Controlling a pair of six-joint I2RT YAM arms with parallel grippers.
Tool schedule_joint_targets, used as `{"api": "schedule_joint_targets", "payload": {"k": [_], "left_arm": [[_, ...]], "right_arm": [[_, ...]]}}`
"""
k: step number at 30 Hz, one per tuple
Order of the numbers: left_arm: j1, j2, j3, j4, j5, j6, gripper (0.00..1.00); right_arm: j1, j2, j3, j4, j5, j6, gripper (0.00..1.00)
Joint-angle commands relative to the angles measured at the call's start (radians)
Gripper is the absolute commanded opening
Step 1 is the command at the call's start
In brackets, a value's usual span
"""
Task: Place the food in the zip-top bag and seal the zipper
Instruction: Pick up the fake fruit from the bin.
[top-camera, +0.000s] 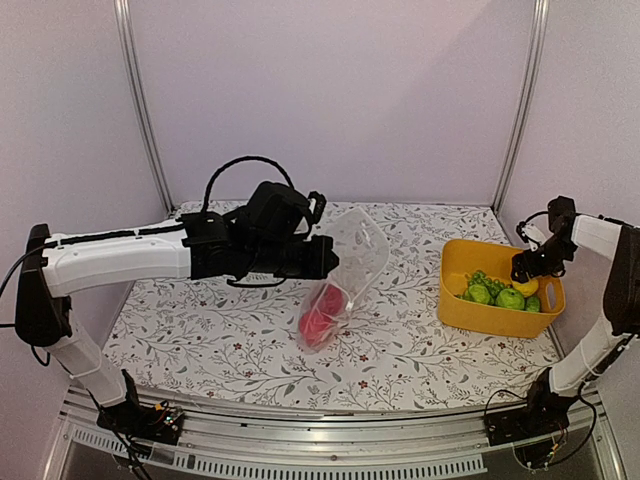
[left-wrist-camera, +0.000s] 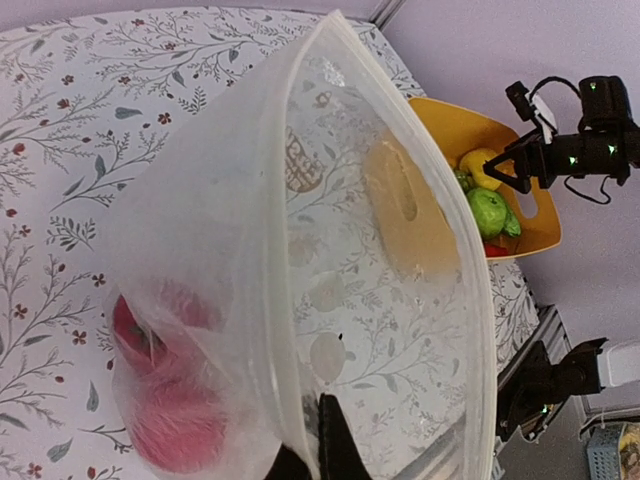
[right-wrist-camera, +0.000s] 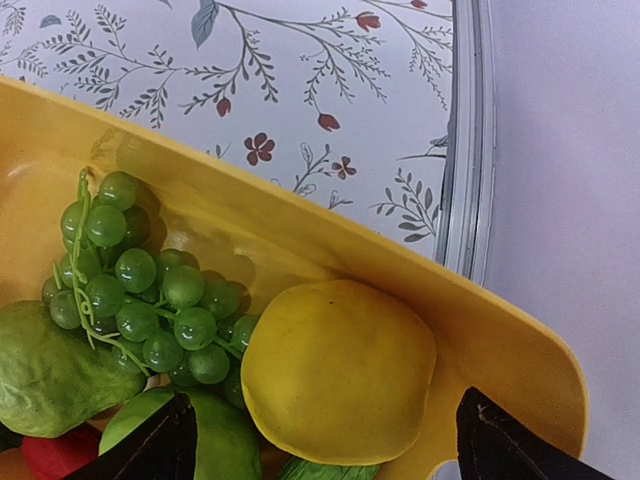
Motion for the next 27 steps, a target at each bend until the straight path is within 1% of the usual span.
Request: {"api": "schedule_joint_targets", "payload": {"k": [1,15,20,23,24,26,27], "left_arm": [[0.005,-0.01,-0.02,0.005,0.003,0.012,0.0],[0.004,-0.011,-0.029,0.006,0.013,0.001,0.0],[0.004,-0.005,-0.028,0.007,0.022,-0.009,0.0],[0.002,-0.005,-0.028,0.009,0.024,-0.013,0.0],[0.003,-0.005,-0.028,0.009,0.024,-0.014,0.0],[0.003,-0.005,-0.028,0.009,0.024,-0.015,0.0],[0.001,-0.006,-0.029,0.009,0.024,-0.017,0.0]], "right_arm": [[-0.005,0.047,0.012,0.047,0.036,0.001,0.88],[-0.005,0.124,-0.018,0.11,0.063,0.002,0.87],[-0.006,0.137,-0.034,0.125,0.063,0.001,0.84],[-0.005,0.133,-0.045,0.142,0.063,0.0,0.78],[-0.005,0.128,-0.047,0.147,0.092,0.0,0.75],[-0.005,0.116,-0.051,0.153,0.1,-0.004,0.71],[-0.006,0.109,-0.051,0.153,0.099,-0.005,0.7]]}}
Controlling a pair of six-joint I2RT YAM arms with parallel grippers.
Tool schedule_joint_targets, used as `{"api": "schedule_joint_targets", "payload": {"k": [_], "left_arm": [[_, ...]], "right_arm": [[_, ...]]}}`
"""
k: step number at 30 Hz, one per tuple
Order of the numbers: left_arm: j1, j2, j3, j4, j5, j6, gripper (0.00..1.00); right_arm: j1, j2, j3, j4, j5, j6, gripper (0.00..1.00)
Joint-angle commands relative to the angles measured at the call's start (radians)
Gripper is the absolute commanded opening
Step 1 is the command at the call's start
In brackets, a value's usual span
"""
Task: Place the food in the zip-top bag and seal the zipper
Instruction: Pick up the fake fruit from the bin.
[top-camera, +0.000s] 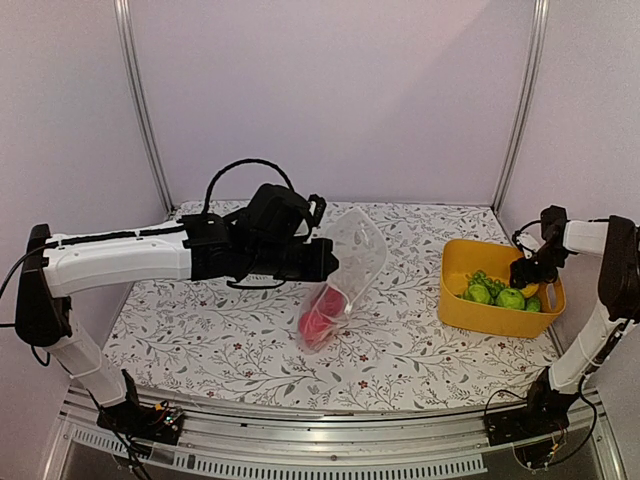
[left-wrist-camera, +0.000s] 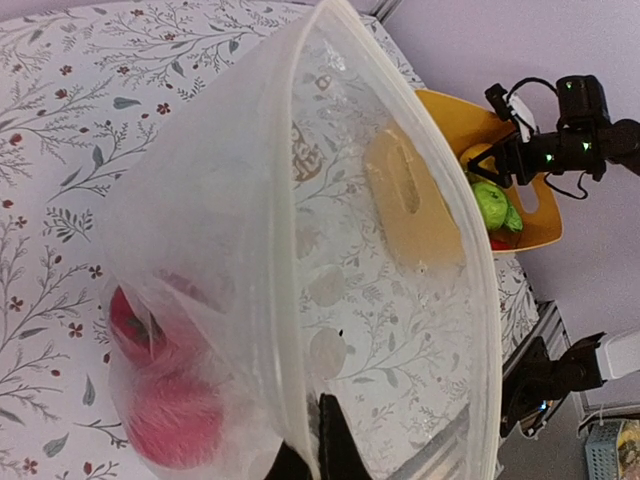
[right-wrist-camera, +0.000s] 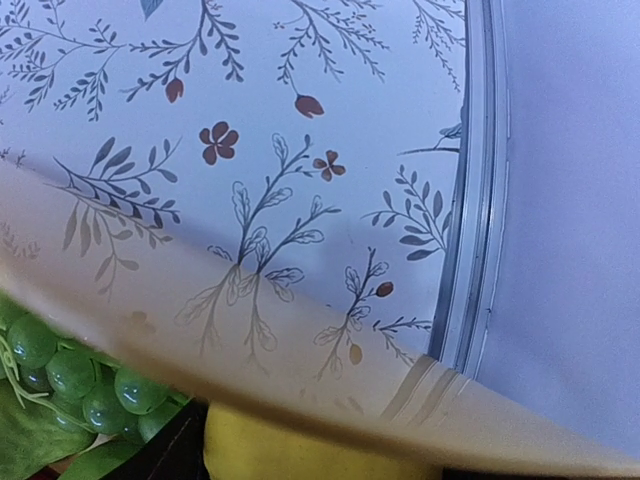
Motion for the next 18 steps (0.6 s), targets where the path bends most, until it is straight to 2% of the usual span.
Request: {"api": "schedule_joint_targets", "payload": {"k": [1,5,18], "left_arm": [[0.001,-0.006,-0.017,0.008,0.013,-0.009,0.0],[0.001,-0.003,-0.014,0.008,0.014,-0.013,0.0],[0.0,0.037,0.028,0.002,0.02,0.014,0.0]], "right_arm": [[-0.005,-0.026,-0.02,0.023,0.036,-0.003,0.69],[-0.004,-0.096,-0.019,-0.006,0.019,-0.011,0.66],[0.018,-0.306,0.039,-0.134,-0.193,-0.006,0.63]]}}
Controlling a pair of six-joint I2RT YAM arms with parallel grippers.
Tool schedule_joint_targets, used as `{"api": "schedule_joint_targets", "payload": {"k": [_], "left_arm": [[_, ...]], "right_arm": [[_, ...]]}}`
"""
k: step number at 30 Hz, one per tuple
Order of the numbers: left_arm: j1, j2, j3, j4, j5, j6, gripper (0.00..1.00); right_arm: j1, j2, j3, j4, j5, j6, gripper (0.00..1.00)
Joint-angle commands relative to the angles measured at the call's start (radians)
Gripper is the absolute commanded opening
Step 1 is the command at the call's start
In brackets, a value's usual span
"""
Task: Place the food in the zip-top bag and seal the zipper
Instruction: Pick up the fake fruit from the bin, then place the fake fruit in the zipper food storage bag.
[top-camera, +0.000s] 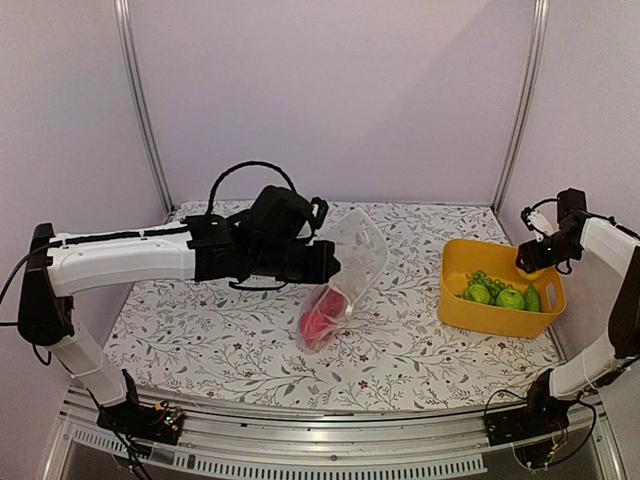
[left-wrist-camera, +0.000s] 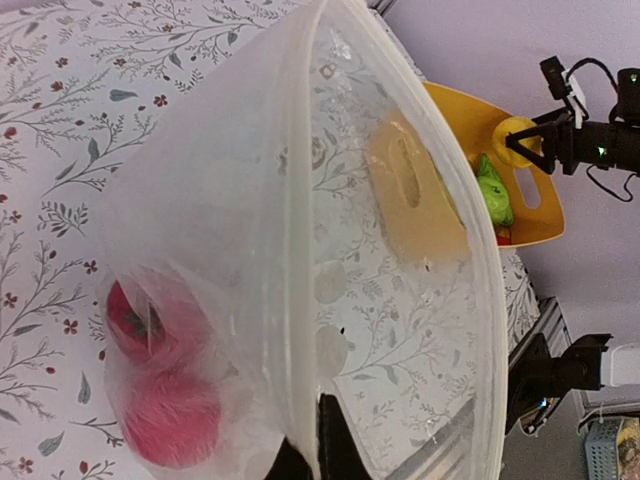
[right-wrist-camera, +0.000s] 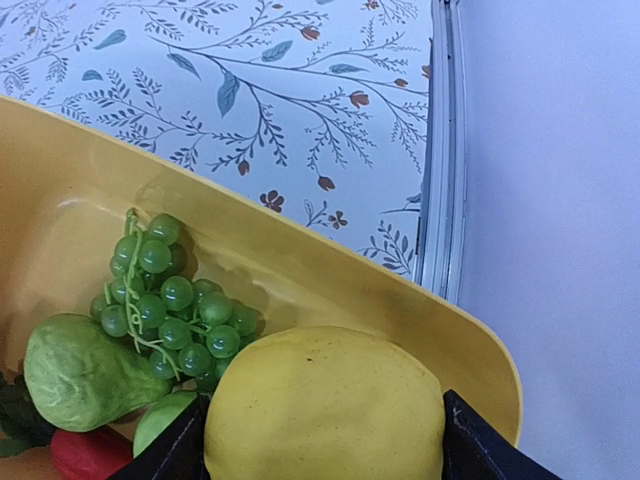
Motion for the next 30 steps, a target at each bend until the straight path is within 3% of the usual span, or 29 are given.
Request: {"api": "schedule_joint_targets", "payload": {"k": [1,12,30], "left_arm": [[0.001,0.032,0.032,0.0,0.007,0.023,0.0],[0.003,0.06,0.063,-0.009,0.015,0.027,0.0],[0.004,0.083,0.109,-0.058,0.005,0.037,0.0]], "right_arm": [[0.035,-0.076,0.049,-0.082,-0.121,0.002,0.63],[0.192,-0.128,0.216,-0.234,-0.364,0.045,0.61],[0.636,-0.015,0.434,-0.225,-0.432,0.182,0.6]]}}
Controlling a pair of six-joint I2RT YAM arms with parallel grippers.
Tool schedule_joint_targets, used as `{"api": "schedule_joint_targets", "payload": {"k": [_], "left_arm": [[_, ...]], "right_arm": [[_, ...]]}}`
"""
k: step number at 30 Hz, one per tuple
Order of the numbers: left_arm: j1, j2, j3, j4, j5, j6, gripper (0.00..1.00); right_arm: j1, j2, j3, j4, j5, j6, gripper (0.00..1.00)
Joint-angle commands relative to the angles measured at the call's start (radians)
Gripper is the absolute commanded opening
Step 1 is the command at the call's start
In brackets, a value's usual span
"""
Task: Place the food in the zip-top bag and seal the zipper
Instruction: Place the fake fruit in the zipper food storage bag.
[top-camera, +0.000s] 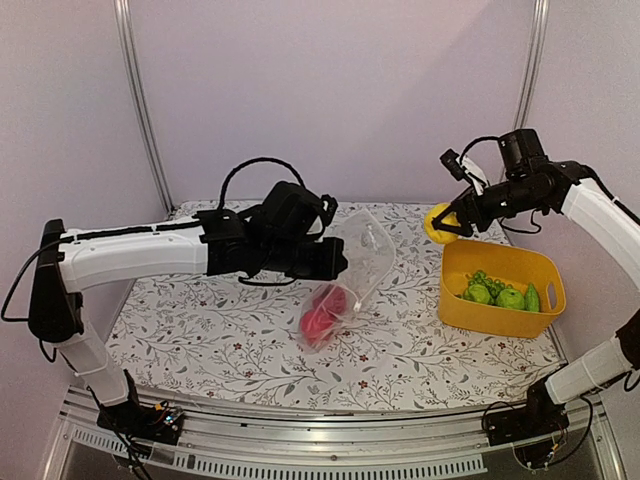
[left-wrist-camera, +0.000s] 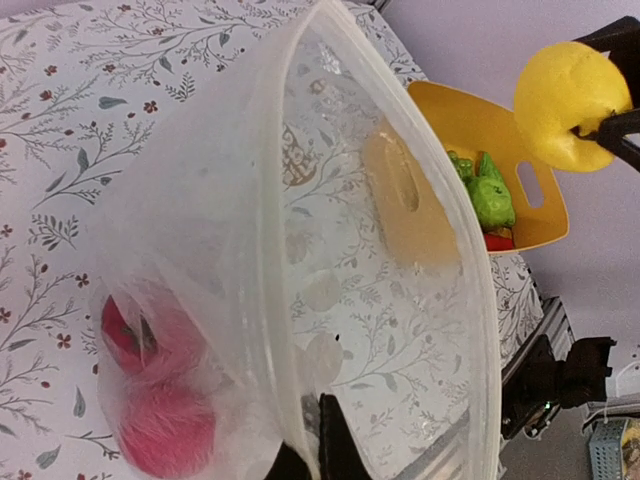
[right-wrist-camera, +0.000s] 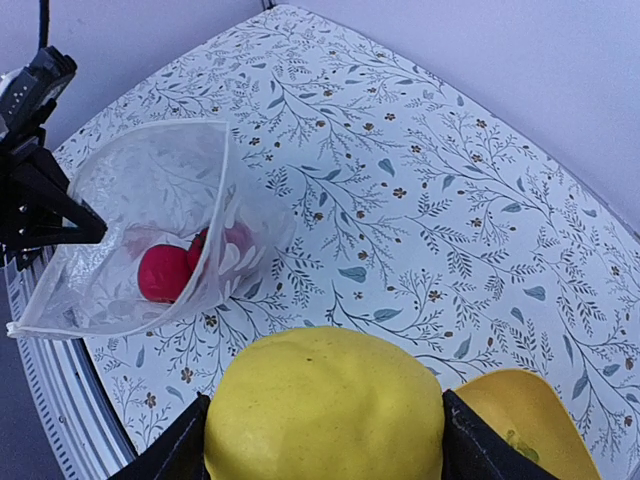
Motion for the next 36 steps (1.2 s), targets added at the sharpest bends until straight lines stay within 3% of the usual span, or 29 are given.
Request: {"api": "schedule_joint_targets", "payload": {"k": [1,17,25,32,34,36], "left_arm": [[0.004,0.017,0.037,-0.036,0.0,0.02,0.0],[0.003,-0.01,0.037,-0.075,-0.024,0.016,0.0],[0.003,-0.022,0.031,-0.088,-0.043,0.022,0.0],[0.006,-0.046,0.017,-0.09,-0.077,0.027,0.0],[0.005,-0.049,0.014,-0.087,-0.078,0.025,0.0],[0.007,-0.05,0.012,-0.087,-0.079,0.026,0.0]], "right_arm": [[0.106,0.036,0.065,0.007,-0.026,0.055,0.6],[0.401,0.175,0.145,0.042,-0.043,0.015,0.62],[0.455,0.241,0.14,0.049,-0.069,0.013,0.66],[0.494,0.263,0.152,-0.033,-0.147,-0.037,0.86],[0.494,0.263,0.15,-0.045,-0.175,-0.043,0.97],[0.494,0.255,0.151,-0.056,-0.187,-0.048,0.99]]}}
